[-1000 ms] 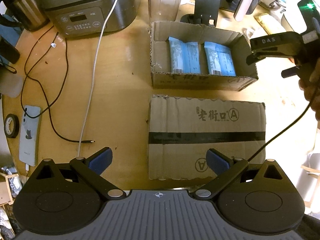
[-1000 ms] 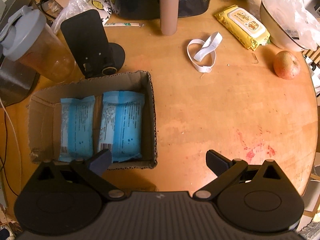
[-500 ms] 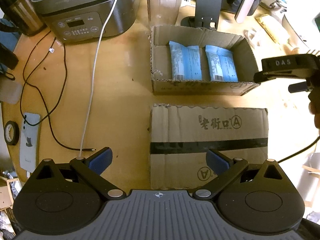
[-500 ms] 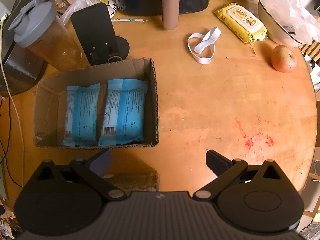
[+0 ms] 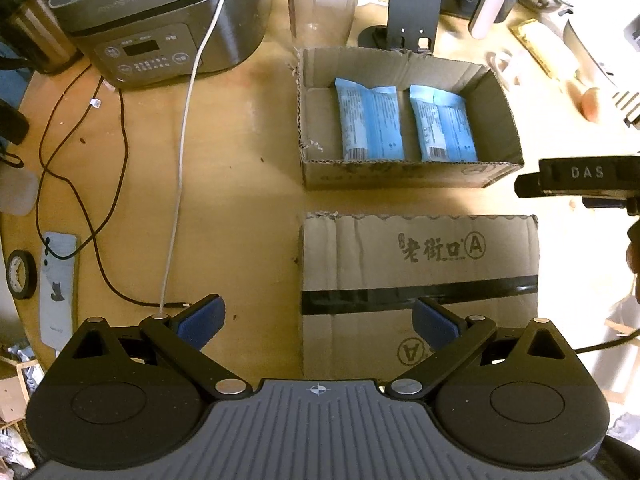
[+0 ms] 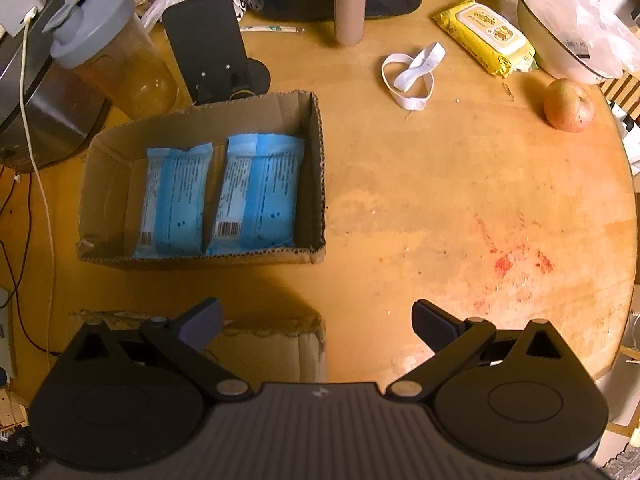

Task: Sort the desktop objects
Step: 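Move the right gripper back toward the taped cardboard box, then close the right gripper on the taped box edge while the left gripper grips its other edge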

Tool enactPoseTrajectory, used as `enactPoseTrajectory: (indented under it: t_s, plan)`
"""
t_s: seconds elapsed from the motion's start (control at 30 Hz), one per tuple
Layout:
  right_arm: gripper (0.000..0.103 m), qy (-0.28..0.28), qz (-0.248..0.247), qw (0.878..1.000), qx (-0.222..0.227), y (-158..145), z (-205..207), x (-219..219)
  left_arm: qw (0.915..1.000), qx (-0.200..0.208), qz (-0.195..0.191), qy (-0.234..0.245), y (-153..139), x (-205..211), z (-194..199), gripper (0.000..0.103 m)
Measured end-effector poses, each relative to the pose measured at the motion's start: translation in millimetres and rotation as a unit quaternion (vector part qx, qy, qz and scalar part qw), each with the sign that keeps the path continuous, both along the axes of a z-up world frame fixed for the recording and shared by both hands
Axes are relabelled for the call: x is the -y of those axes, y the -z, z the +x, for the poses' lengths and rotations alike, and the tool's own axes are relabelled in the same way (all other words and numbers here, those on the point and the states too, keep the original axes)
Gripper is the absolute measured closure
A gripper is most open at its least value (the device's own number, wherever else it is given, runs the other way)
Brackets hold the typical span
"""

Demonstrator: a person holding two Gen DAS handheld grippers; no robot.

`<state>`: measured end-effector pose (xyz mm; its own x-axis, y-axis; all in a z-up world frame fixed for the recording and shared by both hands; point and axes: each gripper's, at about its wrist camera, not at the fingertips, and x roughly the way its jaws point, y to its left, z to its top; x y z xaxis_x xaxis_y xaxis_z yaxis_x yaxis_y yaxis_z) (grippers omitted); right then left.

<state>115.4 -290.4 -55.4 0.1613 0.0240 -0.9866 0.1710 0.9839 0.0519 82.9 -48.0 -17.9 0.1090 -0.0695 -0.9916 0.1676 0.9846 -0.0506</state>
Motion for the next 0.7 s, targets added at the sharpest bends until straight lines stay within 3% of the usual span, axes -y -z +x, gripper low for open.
enactPoseTrajectory:
  t_s: [0.7]
  plan:
    - [0.000,-0.004,0.015,0.999,-0.036,7.0,-39.9,-7.7,0.9998,-0.018,-0.007,-0.004,7.6,-1.7,2.9,0.000]
